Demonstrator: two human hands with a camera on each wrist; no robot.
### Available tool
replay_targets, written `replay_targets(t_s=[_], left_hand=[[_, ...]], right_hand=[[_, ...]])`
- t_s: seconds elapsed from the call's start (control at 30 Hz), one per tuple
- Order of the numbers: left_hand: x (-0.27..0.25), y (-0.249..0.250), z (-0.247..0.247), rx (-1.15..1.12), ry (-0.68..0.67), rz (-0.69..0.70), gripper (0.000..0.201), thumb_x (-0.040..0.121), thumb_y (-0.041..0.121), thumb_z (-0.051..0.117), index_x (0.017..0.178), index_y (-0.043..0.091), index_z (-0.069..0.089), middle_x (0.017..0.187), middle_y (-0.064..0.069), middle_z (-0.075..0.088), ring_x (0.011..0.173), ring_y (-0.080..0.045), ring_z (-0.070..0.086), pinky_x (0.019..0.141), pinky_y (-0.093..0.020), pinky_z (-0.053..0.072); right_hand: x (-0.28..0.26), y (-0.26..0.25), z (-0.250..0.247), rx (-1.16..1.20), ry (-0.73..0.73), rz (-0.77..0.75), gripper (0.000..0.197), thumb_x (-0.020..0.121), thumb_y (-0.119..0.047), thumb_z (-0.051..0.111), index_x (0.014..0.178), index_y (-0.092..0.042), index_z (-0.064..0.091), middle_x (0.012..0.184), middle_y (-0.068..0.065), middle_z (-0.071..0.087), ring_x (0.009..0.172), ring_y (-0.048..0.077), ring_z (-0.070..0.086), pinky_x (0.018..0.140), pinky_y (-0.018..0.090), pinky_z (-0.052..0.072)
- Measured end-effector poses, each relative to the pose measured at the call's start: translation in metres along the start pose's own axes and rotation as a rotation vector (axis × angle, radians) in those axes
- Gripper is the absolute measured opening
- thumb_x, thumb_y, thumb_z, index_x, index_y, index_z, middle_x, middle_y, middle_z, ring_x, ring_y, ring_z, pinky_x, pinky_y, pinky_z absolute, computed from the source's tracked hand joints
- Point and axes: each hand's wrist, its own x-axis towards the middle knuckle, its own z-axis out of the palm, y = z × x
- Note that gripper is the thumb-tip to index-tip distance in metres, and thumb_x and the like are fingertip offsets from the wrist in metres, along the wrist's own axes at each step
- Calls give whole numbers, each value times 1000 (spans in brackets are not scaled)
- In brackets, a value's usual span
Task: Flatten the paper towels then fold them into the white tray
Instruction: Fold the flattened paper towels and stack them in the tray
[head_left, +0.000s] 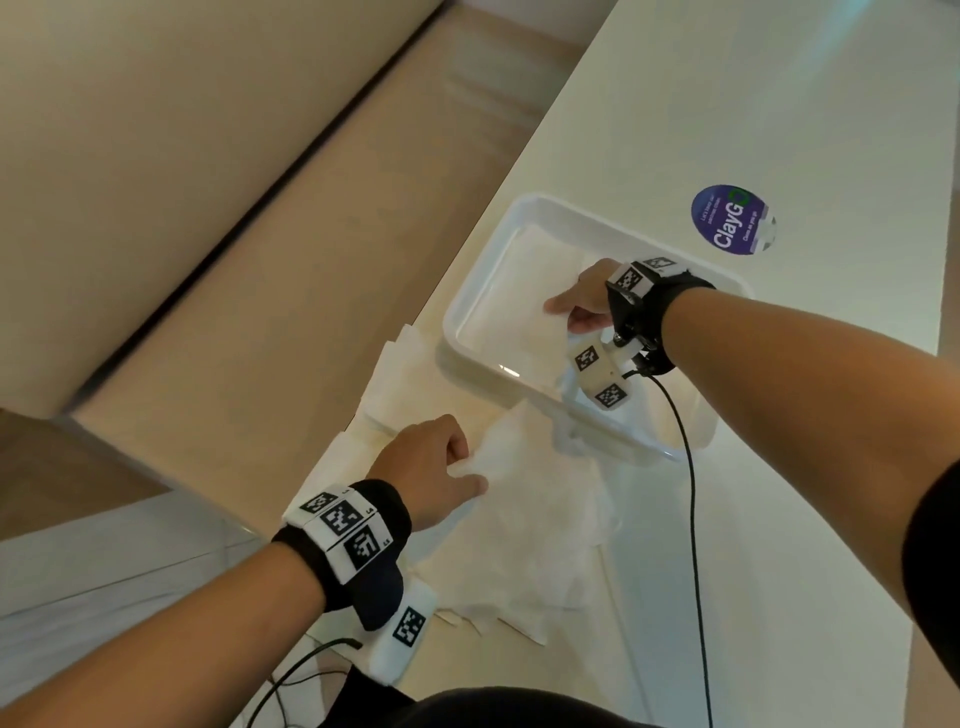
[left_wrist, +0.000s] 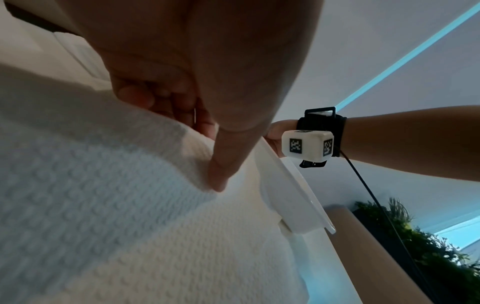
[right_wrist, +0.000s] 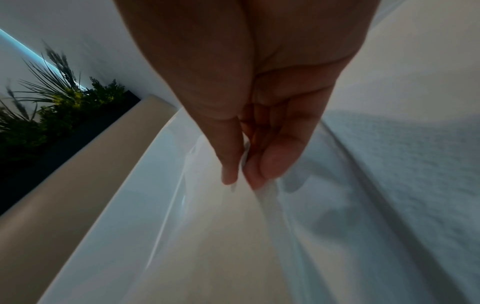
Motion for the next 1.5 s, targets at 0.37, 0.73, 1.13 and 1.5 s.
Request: replay_targets(t_s=[0.37, 0.73, 1.13, 1.5], left_hand=[[-2, 1, -1, -132, 32, 23, 13, 88, 31, 64, 88, 27, 52, 79, 8, 51, 68, -7, 47, 67, -19, 41], [-2, 5, -7, -195, 6, -11, 11, 89, 17, 57, 97, 18, 49, 80, 4, 53, 67, -10, 47, 62, -18, 40], [-20, 13, -26, -170, 20, 215, 7, 95, 27, 55, 90, 25, 59, 87, 7, 66, 66, 3, 54, 62, -10, 38], [-28, 65, -37, -869, 66, 294, 18, 97, 18, 51, 110, 5, 49, 103, -17, 65, 95, -26, 59, 92, -50, 47]], right_hand=[[9, 0, 1, 165, -1, 32, 21, 81, -27, 75, 82, -8, 67, 67, 0, 74, 76, 13, 72, 89, 28, 54], [3, 3, 1, 2, -1, -6, 31, 78, -36, 76, 83, -6, 70, 73, 5, 75, 74, 15, 73, 85, 31, 56], [-82, 8, -11, -211, 146, -339, 50, 80, -48, 68, 111, -10, 61, 91, 2, 71, 82, 16, 70, 81, 35, 56], [-163, 71, 15, 285, -27, -382, 76, 61, -70, 69, 113, -18, 52, 101, -3, 67, 94, 14, 67, 93, 43, 52]])
